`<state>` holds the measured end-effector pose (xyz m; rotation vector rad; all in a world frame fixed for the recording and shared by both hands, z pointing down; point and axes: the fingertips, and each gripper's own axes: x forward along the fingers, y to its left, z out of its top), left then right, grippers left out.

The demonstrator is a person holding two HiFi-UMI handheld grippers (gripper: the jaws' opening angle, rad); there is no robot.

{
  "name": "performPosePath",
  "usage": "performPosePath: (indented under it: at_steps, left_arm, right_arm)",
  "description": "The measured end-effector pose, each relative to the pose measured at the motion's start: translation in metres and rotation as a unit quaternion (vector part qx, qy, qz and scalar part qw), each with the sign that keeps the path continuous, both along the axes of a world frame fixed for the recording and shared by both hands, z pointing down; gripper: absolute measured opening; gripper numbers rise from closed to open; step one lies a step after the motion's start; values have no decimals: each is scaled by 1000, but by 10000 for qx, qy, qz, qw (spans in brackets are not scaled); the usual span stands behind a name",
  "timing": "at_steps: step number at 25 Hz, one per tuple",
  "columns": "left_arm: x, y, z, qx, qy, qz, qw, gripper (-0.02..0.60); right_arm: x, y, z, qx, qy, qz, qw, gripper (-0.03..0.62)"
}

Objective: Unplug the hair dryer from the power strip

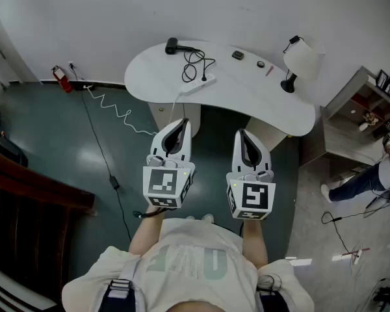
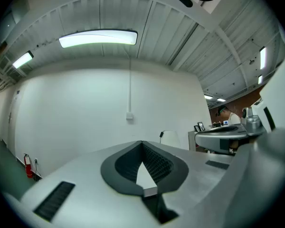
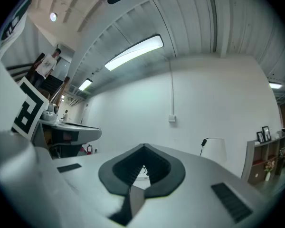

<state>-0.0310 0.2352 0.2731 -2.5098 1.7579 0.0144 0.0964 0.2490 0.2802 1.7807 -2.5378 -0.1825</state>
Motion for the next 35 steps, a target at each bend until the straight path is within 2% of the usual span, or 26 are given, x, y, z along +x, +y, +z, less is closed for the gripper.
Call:
performPosePath:
  at_steps: [3, 9, 14, 18, 23, 29, 35]
  left_arm:
    - [4, -1, -3, 64, -13, 46, 10000, 6]
    - [9, -9, -3, 58, -1, 17, 10000, 6]
    - [10, -16, 1, 94, 56, -48, 9999, 6]
    - [8, -22, 12, -63, 89, -136, 9998, 6]
    - [11, -43, 21, -86, 108, -184, 9997, 6]
    - [7, -102, 29, 90, 135, -142, 9998, 6]
    - [3, -200, 21, 227, 151, -210, 9994, 6]
  right_arm:
    - [4, -1, 2, -14, 24, -11, 10000, 3]
    - [-1, -2, 12, -29, 524, -123, 9985, 3]
    - [2, -7, 16, 59, 398, -237, 9989, 3]
    - [9, -12, 28, -157, 103, -324, 9993, 3]
    - [19, -33, 33, -144, 387, -186, 9990, 3]
    - [23, -87, 40, -20, 238, -108, 9997, 3]
    - [25, -191, 20, 178, 409, -156, 9989, 3]
